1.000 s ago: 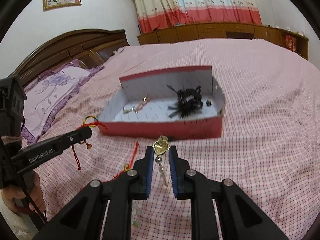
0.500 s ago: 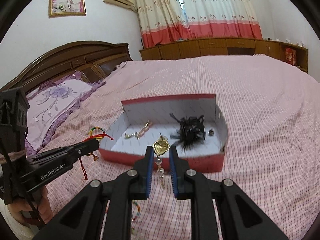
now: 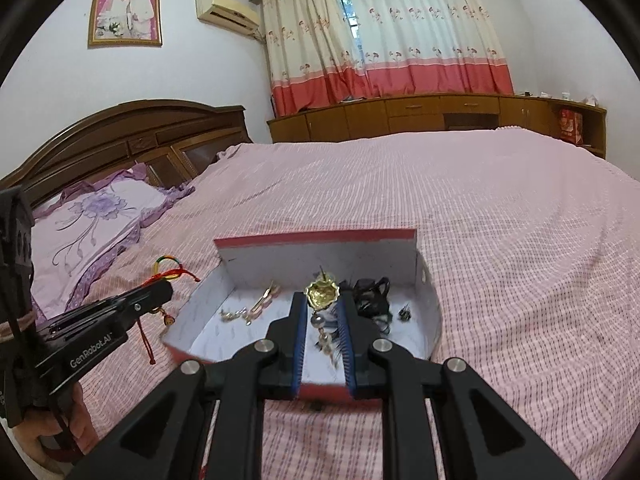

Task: Organize jewelry
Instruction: 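Lower the bracelet and earring into the shoebox and open both tools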

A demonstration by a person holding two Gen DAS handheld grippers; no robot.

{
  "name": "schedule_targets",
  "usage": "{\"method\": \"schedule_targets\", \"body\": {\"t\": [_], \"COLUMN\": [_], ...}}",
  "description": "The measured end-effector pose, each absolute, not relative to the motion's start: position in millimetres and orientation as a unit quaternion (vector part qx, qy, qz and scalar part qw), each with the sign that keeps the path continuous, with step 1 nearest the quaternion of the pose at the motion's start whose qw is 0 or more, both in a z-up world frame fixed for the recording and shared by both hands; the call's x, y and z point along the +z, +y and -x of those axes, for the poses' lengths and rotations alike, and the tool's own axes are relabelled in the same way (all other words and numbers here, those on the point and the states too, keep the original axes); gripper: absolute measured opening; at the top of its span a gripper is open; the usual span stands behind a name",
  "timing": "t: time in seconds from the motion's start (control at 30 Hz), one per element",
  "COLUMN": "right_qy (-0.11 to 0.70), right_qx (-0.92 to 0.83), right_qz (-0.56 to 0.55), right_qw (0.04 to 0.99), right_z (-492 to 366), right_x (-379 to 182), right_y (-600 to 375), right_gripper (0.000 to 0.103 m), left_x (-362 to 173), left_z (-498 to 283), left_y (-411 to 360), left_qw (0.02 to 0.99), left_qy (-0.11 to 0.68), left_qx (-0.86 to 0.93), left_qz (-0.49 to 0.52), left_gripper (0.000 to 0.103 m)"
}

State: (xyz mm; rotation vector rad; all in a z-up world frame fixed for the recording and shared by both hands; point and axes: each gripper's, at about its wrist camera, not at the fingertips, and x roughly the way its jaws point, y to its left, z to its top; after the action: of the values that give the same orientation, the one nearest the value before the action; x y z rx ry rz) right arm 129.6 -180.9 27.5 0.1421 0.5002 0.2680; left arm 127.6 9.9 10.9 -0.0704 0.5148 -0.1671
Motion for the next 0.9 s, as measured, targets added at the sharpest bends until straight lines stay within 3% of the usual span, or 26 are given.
{"method": "schedule_targets", "body": {"t": [0.4, 0.9], "right_qy": [0.251, 0.275], "right_qx": [0.107, 0.087], "right_qz": [-0.052, -0.043], "right_qw": [0.961, 0.957], "right_z": [-163.9, -186.6], "right_x": [6.2, -23.6], "right_y": [-184.6, -188.9], "right_gripper": [0.017, 0.018], "left_x": [-13.7, -33.8], "left_z": [-162.6, -176.6], "left_y": [4.5, 2.1], "left_qw": [0.974, 0.967], "left_qy": [0.222, 0.25], "left_qx": [-0.046, -0.044], "left_qz": [0.01, 0.006], "left_gripper": [0.0, 0.0]}}
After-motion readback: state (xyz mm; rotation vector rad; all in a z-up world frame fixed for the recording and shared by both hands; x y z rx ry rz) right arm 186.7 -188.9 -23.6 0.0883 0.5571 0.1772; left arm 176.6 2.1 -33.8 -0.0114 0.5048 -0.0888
